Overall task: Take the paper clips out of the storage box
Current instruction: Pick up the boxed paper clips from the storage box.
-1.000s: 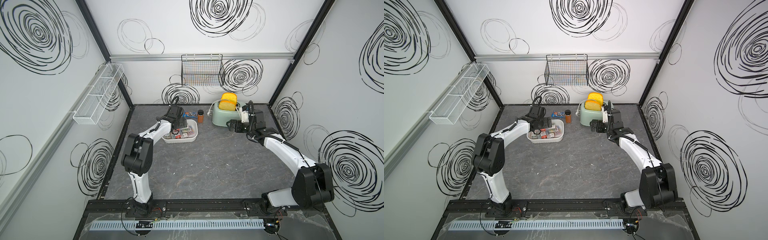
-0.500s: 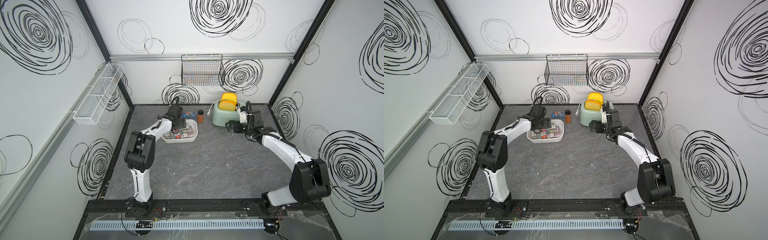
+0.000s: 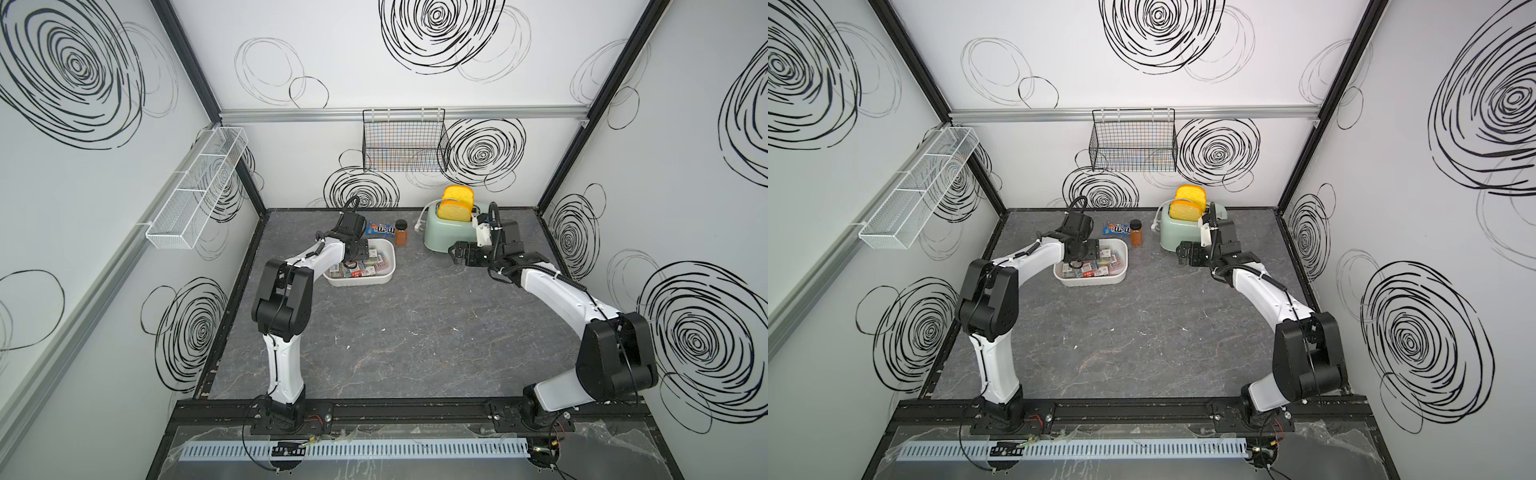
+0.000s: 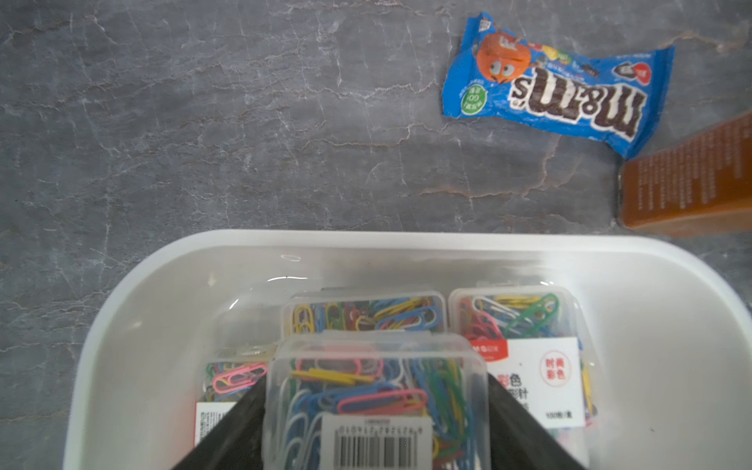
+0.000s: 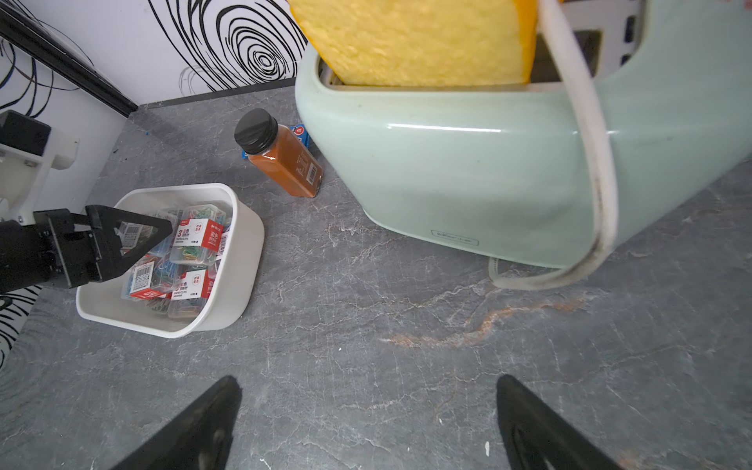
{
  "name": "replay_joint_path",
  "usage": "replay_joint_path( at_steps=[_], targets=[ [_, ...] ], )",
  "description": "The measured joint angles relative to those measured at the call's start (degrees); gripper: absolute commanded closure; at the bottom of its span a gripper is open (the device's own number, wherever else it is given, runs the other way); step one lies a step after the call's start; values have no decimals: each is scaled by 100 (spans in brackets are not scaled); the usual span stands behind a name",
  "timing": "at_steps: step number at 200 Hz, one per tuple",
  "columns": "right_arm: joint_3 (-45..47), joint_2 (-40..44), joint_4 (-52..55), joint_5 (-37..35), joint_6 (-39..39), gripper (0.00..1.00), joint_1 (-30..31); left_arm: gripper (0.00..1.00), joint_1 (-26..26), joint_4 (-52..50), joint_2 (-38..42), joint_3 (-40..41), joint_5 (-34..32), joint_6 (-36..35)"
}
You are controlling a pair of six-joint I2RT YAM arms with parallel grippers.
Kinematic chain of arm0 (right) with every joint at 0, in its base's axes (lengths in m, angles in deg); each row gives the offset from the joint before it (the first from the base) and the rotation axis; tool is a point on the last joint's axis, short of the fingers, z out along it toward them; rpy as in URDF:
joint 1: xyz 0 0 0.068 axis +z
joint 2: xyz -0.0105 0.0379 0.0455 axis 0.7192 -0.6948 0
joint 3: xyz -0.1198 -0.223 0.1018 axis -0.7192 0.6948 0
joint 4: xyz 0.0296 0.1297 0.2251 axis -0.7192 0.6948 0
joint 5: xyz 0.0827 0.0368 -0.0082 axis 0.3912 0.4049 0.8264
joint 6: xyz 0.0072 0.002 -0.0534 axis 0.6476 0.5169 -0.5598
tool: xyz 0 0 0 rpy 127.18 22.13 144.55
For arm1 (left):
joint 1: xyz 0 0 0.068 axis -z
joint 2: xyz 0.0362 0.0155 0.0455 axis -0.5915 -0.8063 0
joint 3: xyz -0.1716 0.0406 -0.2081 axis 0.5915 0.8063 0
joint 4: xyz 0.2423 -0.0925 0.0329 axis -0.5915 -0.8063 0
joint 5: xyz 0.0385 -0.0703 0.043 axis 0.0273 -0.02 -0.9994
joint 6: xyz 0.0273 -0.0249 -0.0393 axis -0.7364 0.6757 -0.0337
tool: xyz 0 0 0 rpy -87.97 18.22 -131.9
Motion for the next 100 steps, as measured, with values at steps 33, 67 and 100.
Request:
replay_joint_path(
  at_steps=[33, 67, 100],
  targets=[
    [-22, -39, 7, 46, 2, 1, 15, 46, 0, 28, 0, 17, 0, -33],
    [-221, -42, 55, 323, 46, 1, 44, 50, 0, 317, 264, 363, 240, -79],
    [-608, -63, 107, 914, 299, 1, 44, 50, 28, 844, 1084, 973, 872, -179]
  ],
)
